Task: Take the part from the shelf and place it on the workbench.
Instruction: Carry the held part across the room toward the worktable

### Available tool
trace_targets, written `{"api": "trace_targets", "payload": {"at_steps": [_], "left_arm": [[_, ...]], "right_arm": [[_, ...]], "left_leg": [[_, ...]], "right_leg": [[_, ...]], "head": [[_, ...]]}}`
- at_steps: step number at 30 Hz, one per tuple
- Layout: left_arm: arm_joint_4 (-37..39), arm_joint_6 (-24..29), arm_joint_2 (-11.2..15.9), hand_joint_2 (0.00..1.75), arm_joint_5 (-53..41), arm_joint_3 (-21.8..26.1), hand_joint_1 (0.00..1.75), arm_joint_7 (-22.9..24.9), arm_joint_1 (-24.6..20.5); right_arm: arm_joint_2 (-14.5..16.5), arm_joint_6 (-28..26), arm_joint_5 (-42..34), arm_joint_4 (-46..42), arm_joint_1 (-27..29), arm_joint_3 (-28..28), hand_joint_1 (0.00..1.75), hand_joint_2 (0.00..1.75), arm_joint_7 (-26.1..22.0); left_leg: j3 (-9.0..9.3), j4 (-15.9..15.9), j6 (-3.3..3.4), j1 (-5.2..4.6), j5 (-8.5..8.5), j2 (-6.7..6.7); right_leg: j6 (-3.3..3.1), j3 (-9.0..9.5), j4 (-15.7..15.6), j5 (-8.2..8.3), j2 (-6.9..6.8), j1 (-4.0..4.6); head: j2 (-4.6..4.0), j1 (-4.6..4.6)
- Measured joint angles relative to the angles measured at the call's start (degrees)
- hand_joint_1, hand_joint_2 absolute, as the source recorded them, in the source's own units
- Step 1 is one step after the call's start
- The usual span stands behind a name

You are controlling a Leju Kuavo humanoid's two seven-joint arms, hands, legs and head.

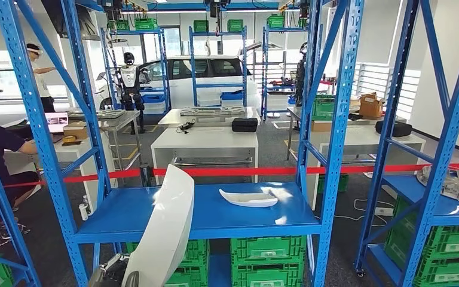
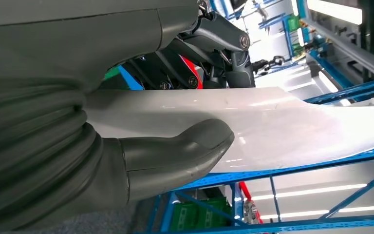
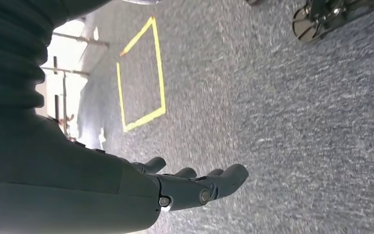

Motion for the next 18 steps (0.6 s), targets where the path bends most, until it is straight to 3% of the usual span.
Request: {"api": "trace_targets", "payload": {"at_steps": [1, 3, 4, 6, 8, 9, 10, 11, 12, 13, 15, 16, 18], "left_arm": [[-0.33, 0.49, 0.00, 1.75, -0.38, 0.14, 1.75, -0.03, 0.29], [-1.02, 1.54, -0.04, 1.75, -0.94, 0.27, 1.75, -0.06, 1.21], [-1.38, 1.96, -0.11, 1.75, -1.20, 0.27, 1.75, -0.02, 1.68], [-2.17, 2.47, -0.36, 1.75, -1.54, 0.26, 1.75, -0.03, 2.44], [-2.73, 2.74, -0.62, 1.75, -1.63, 0.26, 1.75, 0.08, 3.05], [-2.94, 2.87, -0.74, 1.75, -1.64, 0.25, 1.75, 0.30, 3.32], [-3.16, 3.07, -0.90, 1.75, -1.65, 0.22, 1.75, 0.65, 3.56], [-3.48, 3.28, -1.07, 1.75, -1.66, 0.18, 1.75, 1.11, 3.74], [-3.88, 3.51, -1.25, 1.75, -1.73, 0.14, 1.75, 1.60, 3.85], [-4.44, 3.78, -1.40, 1.75, -1.83, 0.09, 1.75, 2.12, 3.90], [-5.71, 4.28, -1.54, 1.75, -2.02, 0.02, 1.75, 3.05, 3.97], [-6.33, 4.46, -1.58, 1.75, -2.06, -0.03, 1.75, 3.39, 4.02], [-7.35, 4.78, -1.62, 1.75, -2.07, -0.13, 1.75, 3.90, 4.23]], "right_arm": [[-0.34, 0.26, 0.09, 0.00, 0.00, 0.12, 0.00, 1.75, -0.44], [-0.89, 0.77, 0.14, 0.02, 0.17, 0.33, 0.00, 1.75, -1.20], [-1.04, 0.96, 0.15, 0.03, 0.27, 0.44, 0.00, 1.75, -1.36], [-1.21, 1.14, 0.14, 0.08, 0.45, 0.64, 0.00, 1.75, -1.44], [-1.22, 1.16, 0.05, 0.11, 0.47, 0.80, 0.00, 1.75, -1.31], [-1.22, 1.12, -0.06, 0.13, 0.45, 0.84, 0.00, 1.75, -1.10], [-1.22, 1.04, -0.20, 0.13, 0.43, 0.85, 0.00, 1.75, -0.74], [-1.22, 0.89, -0.36, 0.13, 0.42, 0.85, 0.00, 1.75, -0.30], [-1.21, 0.71, -0.57, 0.13, 0.41, 0.85, 0.00, 1.75, 0.12], [-1.21, 0.46, -0.79, 0.13, 0.36, 0.84, 0.00, 1.75, 0.48], [-1.14, -0.18, -1.46, 0.13, 0.21, 0.80, 0.00, 1.75, 0.79], [-1.10, -0.50, -1.77, 0.13, 0.15, 0.76, 0.00, 1.75, 0.83], [-0.94, -0.77, -2.13, 0.14, 0.13, 0.64, 0.00, 1.75, 0.85]], "left_leg": [[0.98, -1.90, 0.51, -0.21, -0.78, -0.03], [0.36, -2.51, 1.70, -0.37, -0.05, 0.12], [-0.18, -2.59, 2.32, -0.34, 0.63, 0.23], [-1.65, -2.81, 3.21, -0.21, 2.29, 0.39], [-3.54, -2.65, 3.49, -0.34, 3.89, 0.34], [-4.57, -2.45, 3.49, -0.42, 4.60, 0.35], [-5.70, -2.19, 3.46, -0.49, 5.28, 0.37], [-6.79, -1.87, 3.36, -0.52, 5.87, 0.38], [-7.81, -1.50, 3.23, -0.54, 6.41, 0.38], [-8.73, -1.09, 3.04, -0.58, 6.89, 0.38], [-9.86, -0.48, 2.47, -0.68, 7.80, 0.46], [-10.09, -0.42, 2.12, -0.68, 8.31, 0.52], [-10.27, -0.70, 1.41, -0.60, 9.20, 0.53]], "right_leg": [[0.41, -0.09, -0.14, 0.60, 0.00, -0.05], [1.29, -0.24, -0.54, 1.55, 0.07, -0.26], [1.64, -0.60, -0.14, 0.80, 0.14, -0.32], [2.10, -2.05, 4.01, -4.36, 0.29, -0.39], [2.39, -3.60, 11.45, -10.16, 0.34, -0.34], [2.44, -3.78, 14.40, -11.03, 0.34, -0.33], [2.42, -3.26, 16.11, -10.66, 0.34, -0.32], [2.32, -1.81, 15.83, -9.34, 0.34, -0.30], [2.12, 0.66, 13.53, -7.98, 0.34, -0.26], [1.80, 3.98, 9.62, -7.69, 0.33, -0.15], [1.15, 9.28, 2.10, -8.96, 0.38, 0.20], [0.86, 10.42, 0.06, -9.70, 0.40, 0.39], [0.22, 9.97, -0.66, -9.03, 0.33, 0.44]], "head": [[0.00, 0.02], [-0.02, 0.05], [-0.03, 0.07], [-0.04, 0.20], [-0.03, 0.33], [-0.03, 0.34], [-0.02, 0.36], [-0.02, 0.38], [-0.02, 0.39], [-0.02, 0.42], [-0.02, 0.40], [-0.02, 0.38], [-0.02, 0.35]]}}
